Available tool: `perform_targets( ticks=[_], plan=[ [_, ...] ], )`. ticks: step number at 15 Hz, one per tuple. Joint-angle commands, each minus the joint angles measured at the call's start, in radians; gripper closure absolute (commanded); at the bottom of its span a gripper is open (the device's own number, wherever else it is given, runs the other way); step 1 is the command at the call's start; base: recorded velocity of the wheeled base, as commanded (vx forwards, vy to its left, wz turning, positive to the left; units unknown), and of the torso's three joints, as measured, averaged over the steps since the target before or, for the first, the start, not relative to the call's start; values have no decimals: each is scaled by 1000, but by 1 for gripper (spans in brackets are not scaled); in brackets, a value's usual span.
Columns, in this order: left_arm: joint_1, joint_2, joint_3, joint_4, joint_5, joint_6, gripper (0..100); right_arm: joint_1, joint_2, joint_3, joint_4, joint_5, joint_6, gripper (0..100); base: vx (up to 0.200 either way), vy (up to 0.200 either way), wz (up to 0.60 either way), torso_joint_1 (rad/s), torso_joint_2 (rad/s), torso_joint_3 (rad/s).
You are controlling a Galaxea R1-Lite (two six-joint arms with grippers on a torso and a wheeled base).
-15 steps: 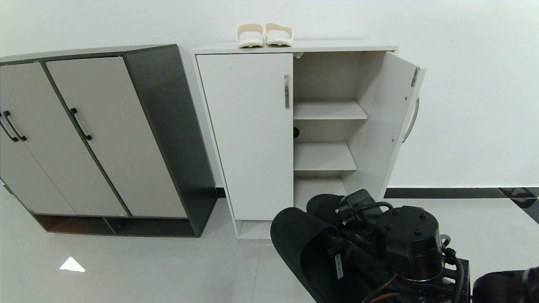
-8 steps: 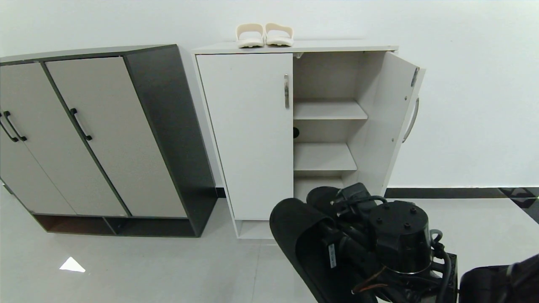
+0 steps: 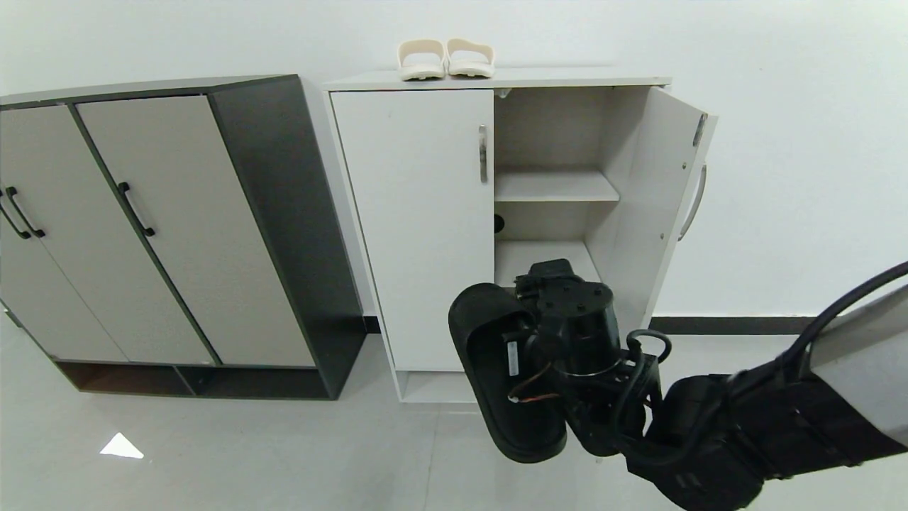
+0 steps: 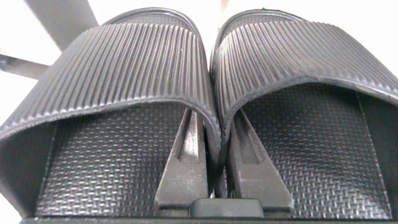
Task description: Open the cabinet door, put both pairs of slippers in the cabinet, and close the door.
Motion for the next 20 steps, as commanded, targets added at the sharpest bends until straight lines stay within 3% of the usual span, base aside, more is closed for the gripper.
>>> perform_targets(
  ticks=[1,3,7,12,20],
  plan=[
    [0,3,0,0,-1,0,100,-25,50,-100,57,-2,16,100,0,0,0,0,0,0],
    [-1,3,0,0,-1,0,100,-63,87,-244,163,-25,60,100,0,0,0,0,0,0],
    [-1,2,0,0,0,0,100,-164,184,-385,175,-85,28,100,0,0,0,0,0,0],
    [0,2,0,0,-1,0,100,-226,185,-379,177,-120,25,100,0,0,0,0,0,0],
    [-1,2,0,0,-1,0,100,-246,87,-227,172,-134,28,100,0,0,0,0,0,0]
  ],
)
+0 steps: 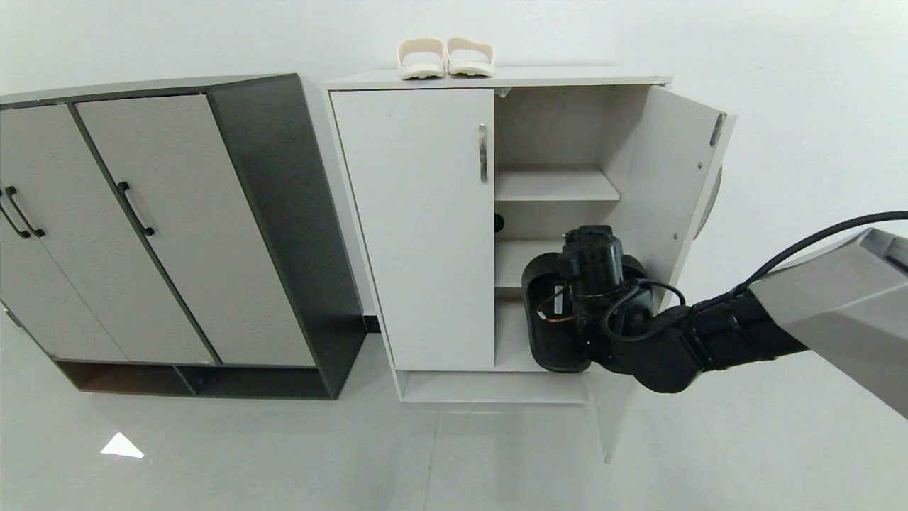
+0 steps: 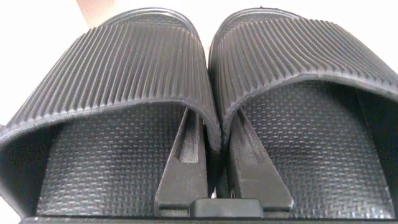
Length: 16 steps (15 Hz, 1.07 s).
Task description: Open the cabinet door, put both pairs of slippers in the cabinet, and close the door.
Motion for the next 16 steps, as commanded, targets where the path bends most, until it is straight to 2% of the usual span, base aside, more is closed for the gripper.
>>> perform_targets(
  ticks=[1,12,16],
  plan=[
    [-1,3,0,0,0,0,100,-4,-64,52,0,-6,1,100,0,0,0,0,0,0],
    [-1,1,0,0,0,0,100,-47,-201,285,-49,-18,9,100,0,0,0,0,0,0],
    [1,3,0,0,1,-2,100,-57,-219,317,-60,-18,9,100,0,0,0,0,0,0]
  ],
)
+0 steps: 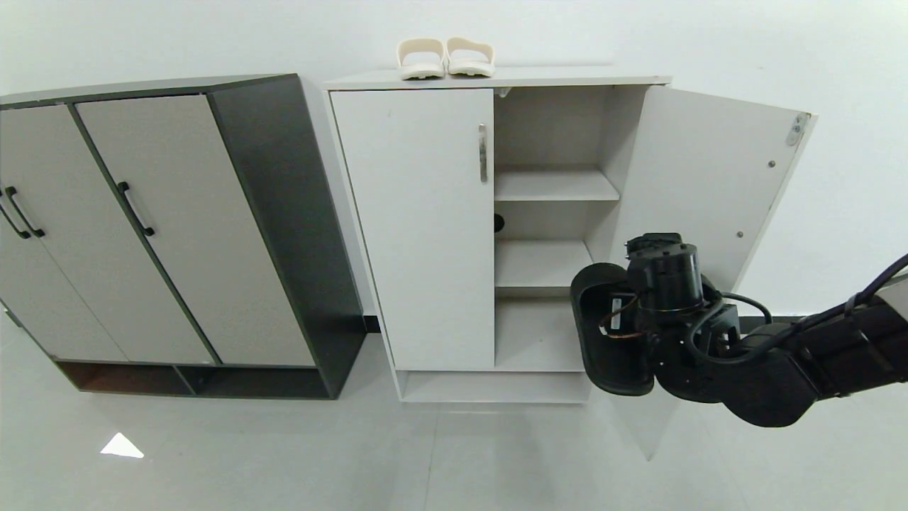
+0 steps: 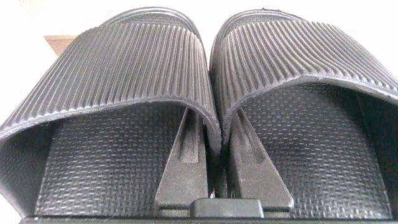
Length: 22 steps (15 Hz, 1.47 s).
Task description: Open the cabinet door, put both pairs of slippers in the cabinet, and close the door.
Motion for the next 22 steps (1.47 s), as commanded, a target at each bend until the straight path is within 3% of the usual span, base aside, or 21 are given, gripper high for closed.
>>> perform_targets(
  ticks=[1,4,8,15,22],
  plan=[
    [0,2,0,0,-1,1,100,-2,-19,12,0,3,0,100,0,0,0,0,0,0],
    [1,2,0,0,0,1,100,88,-64,69,-65,111,-3,100,0,0,0,0,0,0],
    [0,2,0,0,-1,1,100,174,13,12,-80,117,-1,100,0,0,0,0,0,0],
    [0,2,0,0,-1,1,100,176,85,-22,-80,92,28,100,0,-171,0,3,3,3],
    [0,0,0,-2,13,-7,100,184,139,-14,-132,92,29,100,0,0,0,0,0,0]
  ],
)
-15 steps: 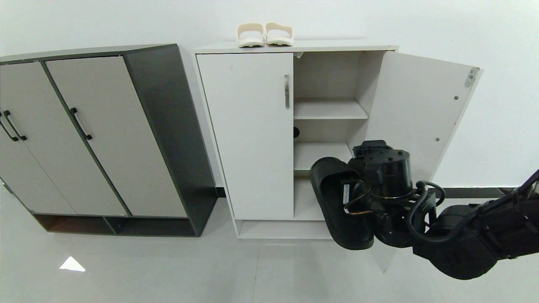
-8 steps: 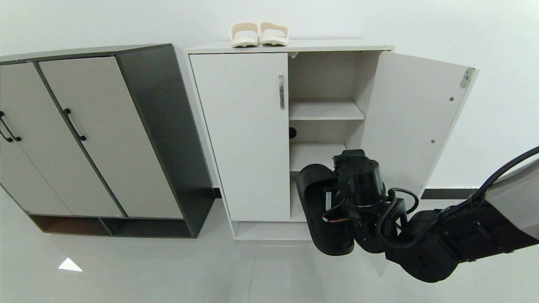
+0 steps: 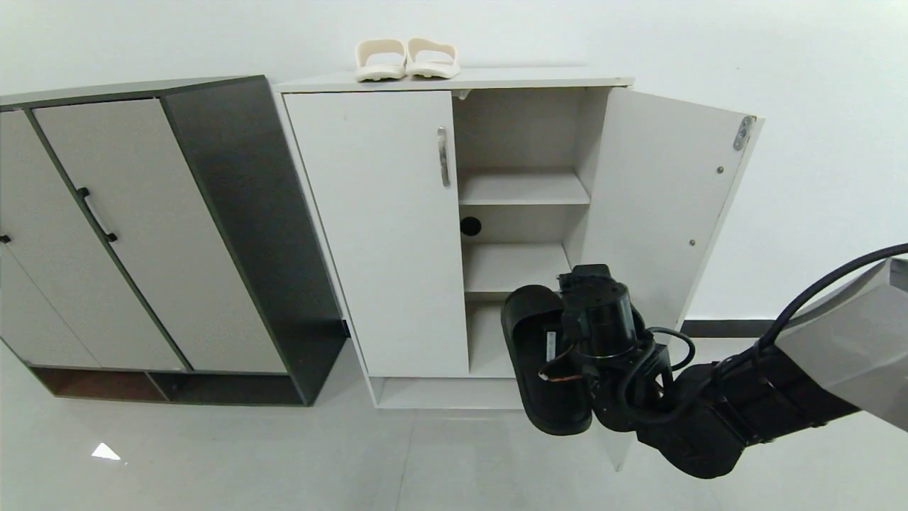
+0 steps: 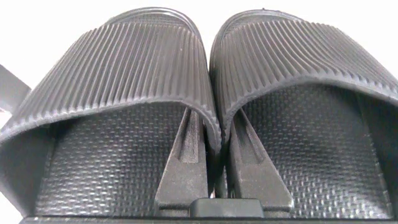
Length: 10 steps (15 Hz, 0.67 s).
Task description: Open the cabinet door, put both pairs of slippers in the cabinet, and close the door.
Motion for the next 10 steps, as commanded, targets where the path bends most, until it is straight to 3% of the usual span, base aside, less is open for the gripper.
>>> perform_targets(
  ticks=[1,7,10],
  plan=[
    [-1,0,0,0,0,0,100,6,23,0,-2,2,0,100,0,0,0,0,0,0],
    [0,2,0,1,-1,0,100,15,24,8,-17,2,2,100,0,0,0,0,0,0],
    [-1,2,0,0,0,0,100,12,30,11,-17,1,14,100,0,0,0,2,2,-147]
  ],
)
